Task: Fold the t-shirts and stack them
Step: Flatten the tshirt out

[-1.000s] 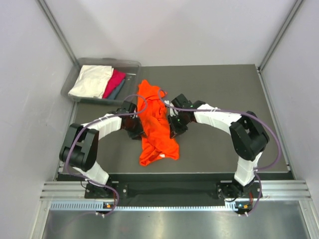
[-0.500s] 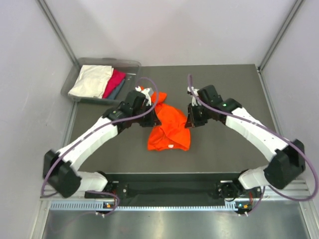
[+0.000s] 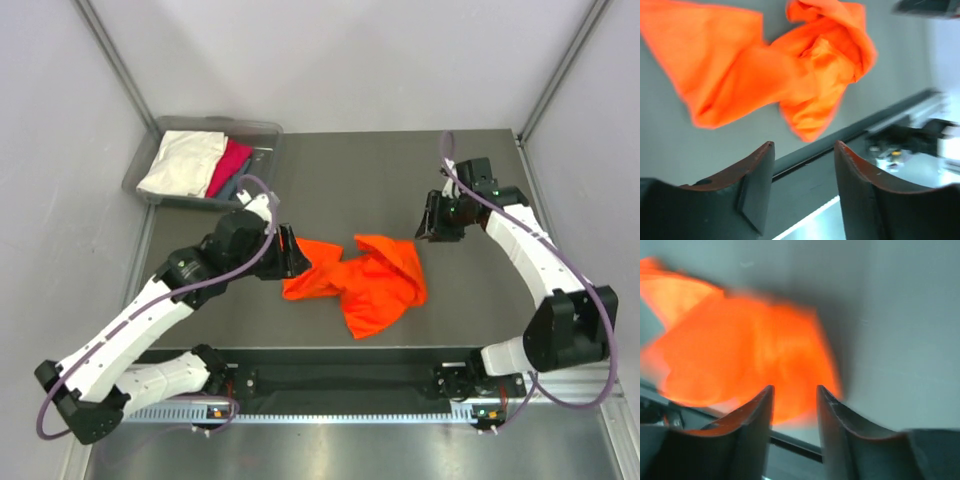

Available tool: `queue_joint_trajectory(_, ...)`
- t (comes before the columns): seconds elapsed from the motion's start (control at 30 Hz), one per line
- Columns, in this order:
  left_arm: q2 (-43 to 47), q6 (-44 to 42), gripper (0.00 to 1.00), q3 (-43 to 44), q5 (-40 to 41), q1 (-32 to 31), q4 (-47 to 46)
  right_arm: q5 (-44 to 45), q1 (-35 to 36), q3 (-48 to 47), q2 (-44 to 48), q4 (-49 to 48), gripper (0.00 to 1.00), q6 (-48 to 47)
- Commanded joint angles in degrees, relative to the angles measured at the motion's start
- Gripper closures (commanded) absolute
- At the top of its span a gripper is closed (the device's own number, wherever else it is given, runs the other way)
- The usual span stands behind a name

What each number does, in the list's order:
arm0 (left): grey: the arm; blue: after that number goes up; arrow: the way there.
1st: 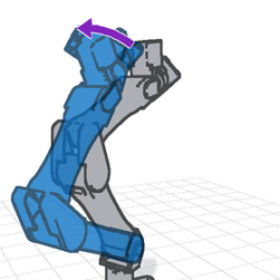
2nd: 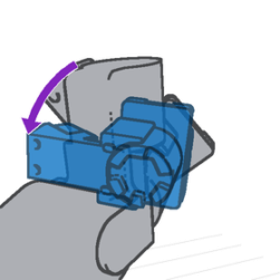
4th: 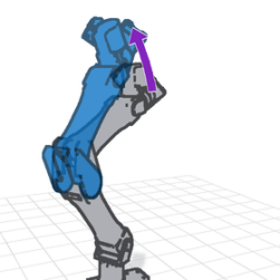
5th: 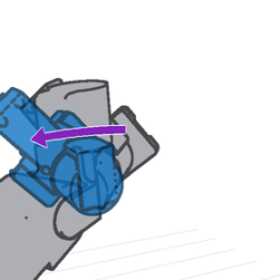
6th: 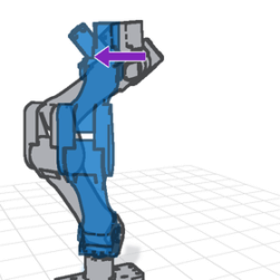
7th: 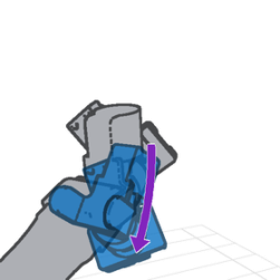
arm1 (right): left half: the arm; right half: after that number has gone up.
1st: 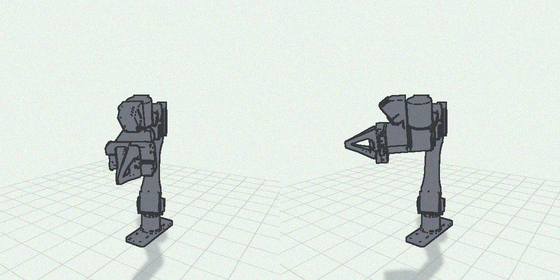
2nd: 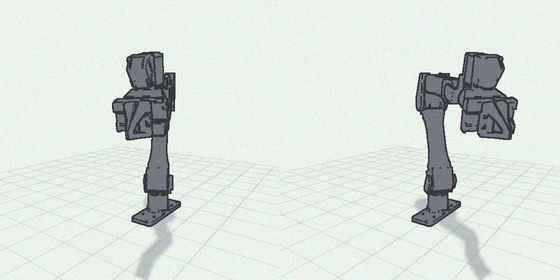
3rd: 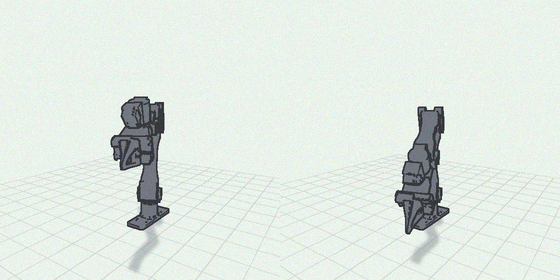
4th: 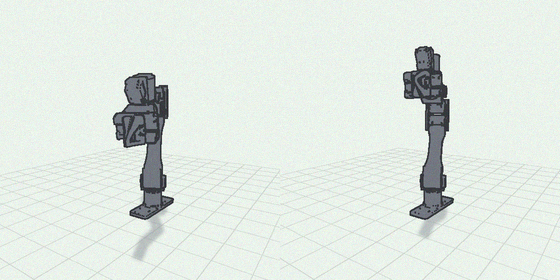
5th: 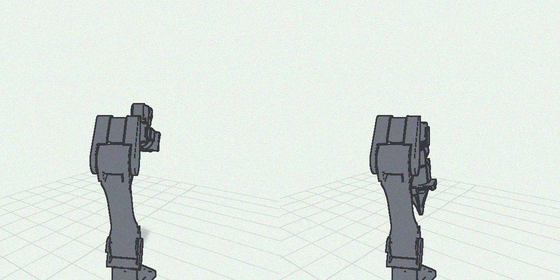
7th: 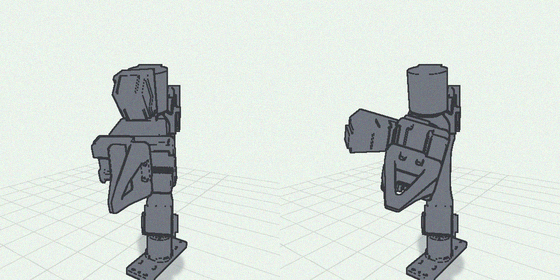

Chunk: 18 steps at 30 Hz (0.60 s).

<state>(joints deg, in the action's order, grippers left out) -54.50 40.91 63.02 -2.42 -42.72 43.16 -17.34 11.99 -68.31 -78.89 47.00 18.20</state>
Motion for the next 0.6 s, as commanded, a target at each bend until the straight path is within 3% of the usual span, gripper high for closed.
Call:
queue_joint_trajectory(0.0, -2.0, -1.8, 0.42, 2.2, 7.5, -0.2, 6.1, 5.2, -2.8, -1.1, -2.1, 2.7, 0.51, -3.5)
queue_joint_trajectory(0.1, -7.1, -5.0, 0.44, 4.5, 8.1, 0.0, 4.8, 8.2, -0.9, -5.2, -2.8, 5.6, 0.29, -5.9)
queue_joint_trajectory(0.13, -7.1, -6.3, 0.44, 4.5, 6.8, 0.0, 3.4, 8.2, 0.3, -5.7, -2.8, 5.6, 0.29, -6.2)
queue_joint_trajectory(0.17, -10.3, -7.5, 0.44, 4.0, 5.2, 0.3, 0.2, 6.5, 1.7, -5.9, -1.9, 4.9, 0.22, -6.3)
queue_joint_trajectory(0.3, -21.2, -12.1, 0.39, 3.2, -4.5, 3.6, -3.9, 2.9, 11.4, -5.6, -1.5, 2.8, 0.11, -3.5)
queue_joint_trajectory(0.4, -29.0, -16.5, 0.39, 4.9, -2.1, 5.6, -4.7, 2.5, 14.6, -5.1, -4.9, -1.1, 0.11, -1.0)
queue_joint_trajectory(0.57, -38.4, -17.8, 0.39, 10.3, -2.2, 13.0, -5.3, 3.5, 14.9, -6.0, -13.0, -5.3, 0.28, 3.5)
